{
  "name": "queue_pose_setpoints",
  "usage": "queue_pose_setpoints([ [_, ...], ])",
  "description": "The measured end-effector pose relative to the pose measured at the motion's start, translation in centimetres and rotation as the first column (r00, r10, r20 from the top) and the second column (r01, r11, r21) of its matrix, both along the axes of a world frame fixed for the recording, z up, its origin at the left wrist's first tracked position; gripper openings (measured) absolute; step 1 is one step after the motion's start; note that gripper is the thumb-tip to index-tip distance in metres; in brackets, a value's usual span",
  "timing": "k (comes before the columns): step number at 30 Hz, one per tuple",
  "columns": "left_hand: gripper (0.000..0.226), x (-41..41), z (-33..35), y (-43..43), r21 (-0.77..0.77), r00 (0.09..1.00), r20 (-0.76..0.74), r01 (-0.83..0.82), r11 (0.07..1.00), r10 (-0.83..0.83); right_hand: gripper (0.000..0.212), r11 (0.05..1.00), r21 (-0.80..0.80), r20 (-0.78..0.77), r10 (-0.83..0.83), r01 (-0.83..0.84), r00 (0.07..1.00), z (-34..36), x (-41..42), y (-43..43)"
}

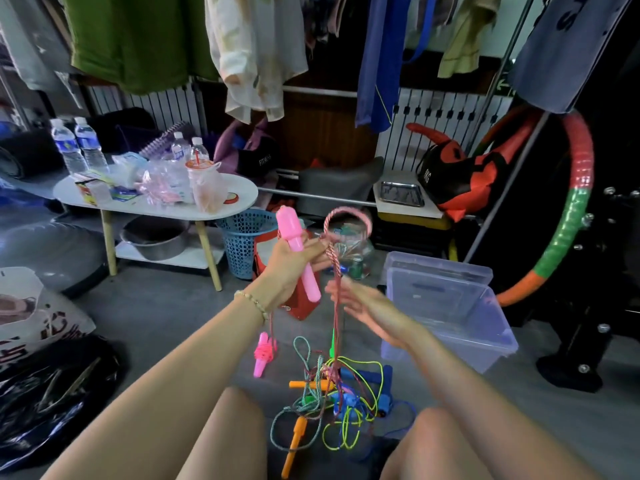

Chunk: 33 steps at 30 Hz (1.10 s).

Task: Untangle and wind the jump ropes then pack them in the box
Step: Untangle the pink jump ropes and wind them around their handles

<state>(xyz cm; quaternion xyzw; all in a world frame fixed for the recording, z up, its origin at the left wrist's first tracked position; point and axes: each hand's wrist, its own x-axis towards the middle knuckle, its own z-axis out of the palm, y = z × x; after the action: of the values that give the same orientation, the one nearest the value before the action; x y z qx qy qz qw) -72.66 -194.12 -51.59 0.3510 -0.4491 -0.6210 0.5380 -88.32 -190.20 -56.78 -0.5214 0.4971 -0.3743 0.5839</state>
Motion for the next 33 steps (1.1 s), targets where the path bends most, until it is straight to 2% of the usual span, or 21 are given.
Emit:
queue_pose_setpoints([
  [2,0.029,0.1,0.9,-0.8,-0.027,1.000,-0.006,-0.014,1.000,0.014,0.031,0.997,-0.027,-0.096,0.069,-0.072,0.993,-0.6,0.4,0.4],
  [4,0.026,0.4,1.4,-1.7,-0.045,0.999,-0.005,-0.043,0.998,0.043,0.024,0.996,-0.076,-0.116,0.039,-0.048,0.992,0.0,0.7,0.1],
  [6,0.010,0.8,1.4,-2.4,-0.033,0.995,0.064,-0.075,0.997,0.077,0.021,0.991,-0.133,-0.113,-0.022,0.007,0.993,1.2,0.7,-0.8],
  [9,0.024,1.0,-0.3,-2.1,0.054,0.980,0.198,0.008,0.999,-0.018,0.022,0.964,-0.194,0.025,-0.180,0.181,0.983,3.7,0.4,-2.6],
  [12,0.017,0.4,-2.5,-0.4,0.107,0.892,0.407,0.166,0.980,-0.196,0.023,0.942,-0.221,0.123,-0.232,0.255,0.965,6.9,0.4,-3.9],
  [14,0.012,-0.3,-3.4,0.3,0.055,0.853,0.477,0.210,0.976,-0.210,0.023,0.939,-0.232,0.143,-0.225,0.253,0.964,8.5,0.9,-4.3],
  [18,0.017,-1.2,-2.5,0.0,-0.079,0.868,0.489,0.143,0.987,-0.087,0.026,0.926,-0.227,0.209,-0.256,0.301,0.944,10.0,1.3,-5.0],
  [20,0.020,-1.3,-1.3,-0.2,-0.123,0.892,0.449,0.114,0.986,-0.047,0.028,0.935,-0.175,0.204,-0.272,0.308,0.940,9.3,0.9,-5.2],
  [22,0.018,-1.2,0.1,-0.7,-0.150,0.925,0.381,0.048,0.987,0.013,0.035,0.973,-0.087,0.140,-0.202,0.216,0.969,7.2,0.4,-4.8],
  [25,0.012,-0.8,1.7,-1.7,-0.146,0.966,0.254,-0.013,0.989,0.050,0.051,0.999,0.036,0.137,0.028,-0.034,0.990,3.2,0.3,-3.1],
  [27,0.016,-0.3,2.1,-2.5,-0.154,0.966,0.250,-0.033,0.988,0.071,0.044,0.997,0.034,0.117,0.071,-0.075,0.991,1.6,0.2,-2.0],
  [29,0.023,0.0,1.9,-2.9,-0.133,0.965,0.251,-0.043,0.990,0.076,0.022,0.997,-0.053,0.003,0.063,-0.063,0.998,1.0,0.1,-1.5],
  [31,0.023,0.3,1.2,-3.1,-0.064,0.964,0.257,-0.053,0.997,0.068,0.011,0.994,-0.113,-0.052,0.009,-0.015,0.999,1.1,-0.1,-1.5],
  [33,0.024,0.6,0.0,-2.8,0.018,0.948,0.316,-0.036,0.999,0.028,0.009,0.986,-0.143,-0.019,-0.093,0.089,0.995,1.8,-0.1,-1.9],
])
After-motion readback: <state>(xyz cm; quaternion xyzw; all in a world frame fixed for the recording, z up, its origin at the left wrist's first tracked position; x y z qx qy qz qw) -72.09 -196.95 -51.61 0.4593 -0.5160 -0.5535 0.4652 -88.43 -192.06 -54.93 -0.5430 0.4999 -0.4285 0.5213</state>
